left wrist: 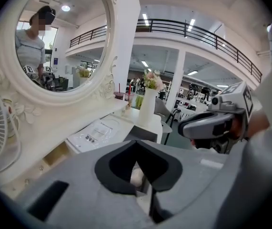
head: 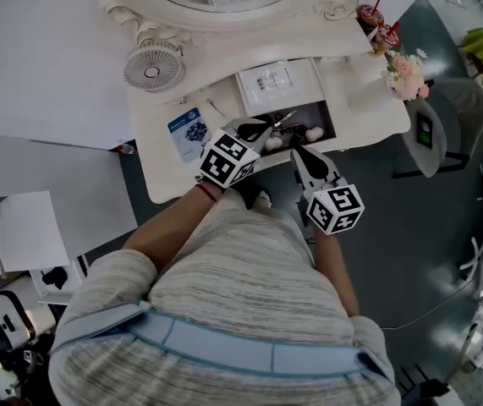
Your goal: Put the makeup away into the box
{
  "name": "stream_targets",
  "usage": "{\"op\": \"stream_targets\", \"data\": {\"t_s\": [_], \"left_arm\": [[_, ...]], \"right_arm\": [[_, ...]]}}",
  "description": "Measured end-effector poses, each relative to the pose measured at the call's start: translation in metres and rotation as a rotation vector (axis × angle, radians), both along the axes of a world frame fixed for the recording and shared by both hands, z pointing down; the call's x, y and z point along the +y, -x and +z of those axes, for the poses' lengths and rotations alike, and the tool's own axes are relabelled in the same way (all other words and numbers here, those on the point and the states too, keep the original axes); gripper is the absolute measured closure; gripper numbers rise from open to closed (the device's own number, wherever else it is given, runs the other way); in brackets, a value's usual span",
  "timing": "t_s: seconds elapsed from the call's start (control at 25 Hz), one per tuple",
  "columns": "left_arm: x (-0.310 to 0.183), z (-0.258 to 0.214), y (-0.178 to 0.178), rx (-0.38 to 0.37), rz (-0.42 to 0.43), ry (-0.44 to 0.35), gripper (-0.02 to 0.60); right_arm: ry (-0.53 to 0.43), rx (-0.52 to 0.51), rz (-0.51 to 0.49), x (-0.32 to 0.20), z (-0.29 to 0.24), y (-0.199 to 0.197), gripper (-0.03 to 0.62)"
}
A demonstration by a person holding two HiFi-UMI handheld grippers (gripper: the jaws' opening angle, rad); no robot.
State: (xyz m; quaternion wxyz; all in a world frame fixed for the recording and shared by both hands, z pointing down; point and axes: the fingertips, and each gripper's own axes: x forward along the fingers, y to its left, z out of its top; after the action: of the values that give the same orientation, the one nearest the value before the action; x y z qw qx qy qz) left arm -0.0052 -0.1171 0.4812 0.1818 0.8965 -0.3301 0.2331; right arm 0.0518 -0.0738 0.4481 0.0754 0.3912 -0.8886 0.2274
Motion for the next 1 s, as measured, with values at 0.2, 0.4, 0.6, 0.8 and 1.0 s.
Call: {"op": "stream_targets", "data": {"t_s": [0.2,0.4,0.6,0.8,1.0], "left_arm": [[0.006,-0.018,0.005,0.060,-0.018,-0.020,0.569],[0.013,-0.033,0.008,0.144,-0.005,-0.095,0.568],[0.019,-0.043,0.012,0.221,0.020,-0.153,0.568],[0.023,-0.053,0.018,0.262,0.028,-0.193,0.569],[0.031,-0.060,0.021,0.293,0.050,-0.217,0.568]], "right_arm": [[-0.014,0.022,-0.033,0.000,-0.008,0.005,0.583],[-0.047,0.079,-0.057,-0.001,-0.014,0.006,0.585],[-0.087,0.125,-0.058,-0.009,-0.021,0.005,0.585],[-0.104,0.133,-0.070,-0.015,-0.029,0.007,0.585],[-0.120,0.132,-0.074,-0.018,-0.034,0.009,0.586]]}}
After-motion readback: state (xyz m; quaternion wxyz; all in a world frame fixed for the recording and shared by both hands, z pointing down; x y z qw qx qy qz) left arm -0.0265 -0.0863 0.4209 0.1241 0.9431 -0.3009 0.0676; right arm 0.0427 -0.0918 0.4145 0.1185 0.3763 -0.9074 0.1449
